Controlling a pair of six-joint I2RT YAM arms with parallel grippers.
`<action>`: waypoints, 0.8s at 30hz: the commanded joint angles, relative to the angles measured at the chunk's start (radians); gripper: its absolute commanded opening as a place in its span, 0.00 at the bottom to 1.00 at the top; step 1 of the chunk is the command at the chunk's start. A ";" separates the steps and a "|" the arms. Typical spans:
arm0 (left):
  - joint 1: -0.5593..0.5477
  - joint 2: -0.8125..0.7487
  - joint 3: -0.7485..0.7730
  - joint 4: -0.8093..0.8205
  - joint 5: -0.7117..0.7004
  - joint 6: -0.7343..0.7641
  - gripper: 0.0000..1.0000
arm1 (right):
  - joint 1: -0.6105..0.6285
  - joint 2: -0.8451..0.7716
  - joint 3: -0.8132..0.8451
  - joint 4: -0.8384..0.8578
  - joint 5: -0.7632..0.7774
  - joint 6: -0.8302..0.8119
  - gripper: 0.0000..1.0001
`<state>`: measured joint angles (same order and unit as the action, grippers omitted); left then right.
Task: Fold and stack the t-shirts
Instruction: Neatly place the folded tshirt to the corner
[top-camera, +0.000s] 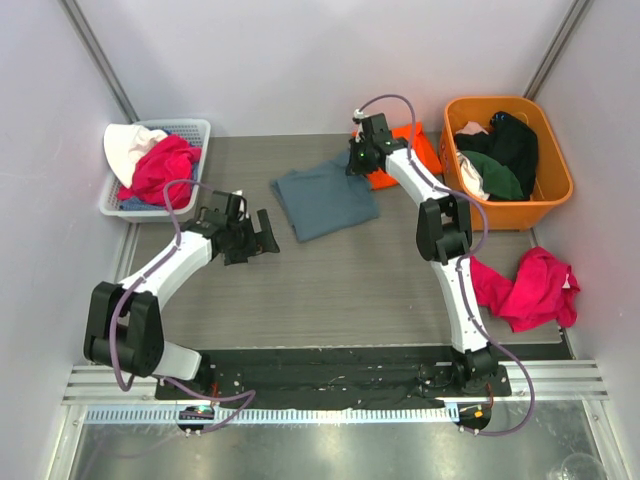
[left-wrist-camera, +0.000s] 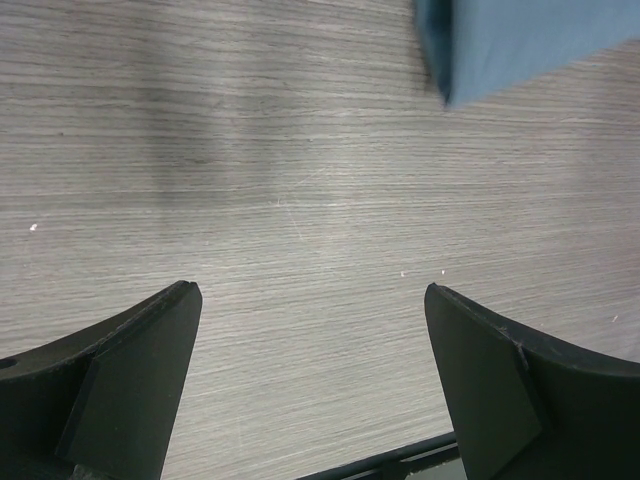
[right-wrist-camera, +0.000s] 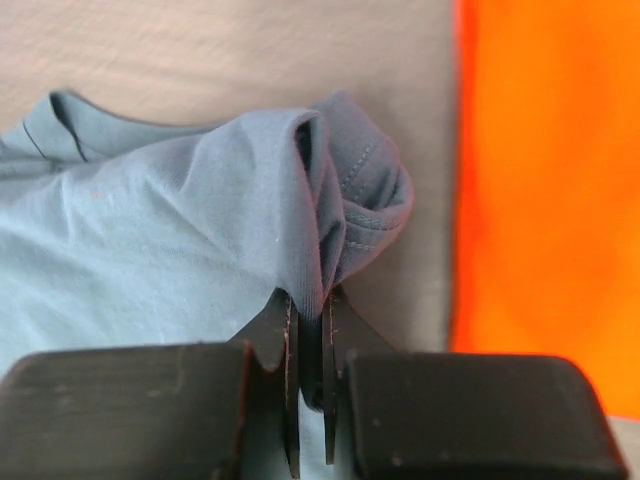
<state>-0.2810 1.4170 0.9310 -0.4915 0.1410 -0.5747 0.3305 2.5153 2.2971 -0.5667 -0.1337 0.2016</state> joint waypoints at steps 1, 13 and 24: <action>0.002 0.014 0.040 -0.001 -0.004 0.024 1.00 | -0.019 0.013 0.099 -0.018 0.080 -0.086 0.01; 0.022 0.030 0.028 0.022 -0.003 0.022 1.00 | -0.045 -0.122 0.182 0.064 0.092 -0.110 0.01; 0.045 0.020 0.002 0.027 0.003 0.024 1.00 | -0.123 -0.154 0.229 0.119 0.105 -0.111 0.01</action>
<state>-0.2523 1.4490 0.9318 -0.4862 0.1417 -0.5674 0.2562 2.4500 2.4691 -0.5468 -0.0566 0.1024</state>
